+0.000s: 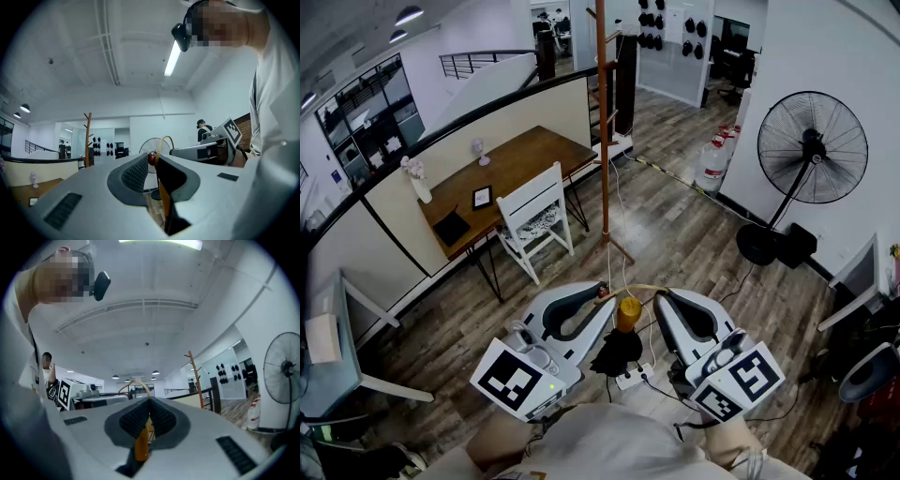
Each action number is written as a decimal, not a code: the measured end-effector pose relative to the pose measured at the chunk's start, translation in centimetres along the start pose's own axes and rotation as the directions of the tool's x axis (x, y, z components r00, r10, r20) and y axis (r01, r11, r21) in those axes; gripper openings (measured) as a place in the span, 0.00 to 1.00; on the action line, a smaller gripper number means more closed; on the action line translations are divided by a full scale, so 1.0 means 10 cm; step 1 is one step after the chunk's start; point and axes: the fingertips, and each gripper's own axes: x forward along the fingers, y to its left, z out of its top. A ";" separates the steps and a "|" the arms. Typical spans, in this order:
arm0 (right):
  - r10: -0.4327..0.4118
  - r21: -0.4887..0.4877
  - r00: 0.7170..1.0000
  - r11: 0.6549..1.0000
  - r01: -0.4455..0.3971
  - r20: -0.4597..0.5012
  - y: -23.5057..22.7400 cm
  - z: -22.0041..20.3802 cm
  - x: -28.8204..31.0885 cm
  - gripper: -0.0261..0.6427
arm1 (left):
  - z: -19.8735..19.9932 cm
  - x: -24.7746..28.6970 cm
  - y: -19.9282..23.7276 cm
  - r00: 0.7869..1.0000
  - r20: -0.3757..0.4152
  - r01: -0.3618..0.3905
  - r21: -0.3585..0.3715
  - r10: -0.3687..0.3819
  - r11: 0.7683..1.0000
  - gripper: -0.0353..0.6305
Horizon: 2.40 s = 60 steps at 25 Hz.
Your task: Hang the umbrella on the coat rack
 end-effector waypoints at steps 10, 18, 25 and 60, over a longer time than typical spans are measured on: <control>0.060 0.081 0.998 0.995 -0.059 -0.008 -0.09 -0.17 -0.15 0.05 | -0.16 0.08 -0.17 0.999 -0.038 -0.016 -0.031 0.015 0.999 0.14; 0.089 0.083 0.996 0.993 -0.088 -0.009 -0.11 -0.22 -0.29 0.05 | -0.22 0.11 -0.35 0.999 -0.031 -0.020 -0.042 0.018 0.999 0.14; 0.088 0.122 0.996 0.989 -0.086 -0.018 -0.16 -0.37 -0.37 0.05 | -0.36 0.11 -0.41 0.998 -0.065 -0.025 -0.062 0.021 0.998 0.14; 0.007 0.129 0.998 0.992 0.001 -0.064 -1.48 -0.53 2.04 0.05 | -0.82 1.25 2.08 0.996 -0.066 0.052 -0.122 -0.061 0.991 0.14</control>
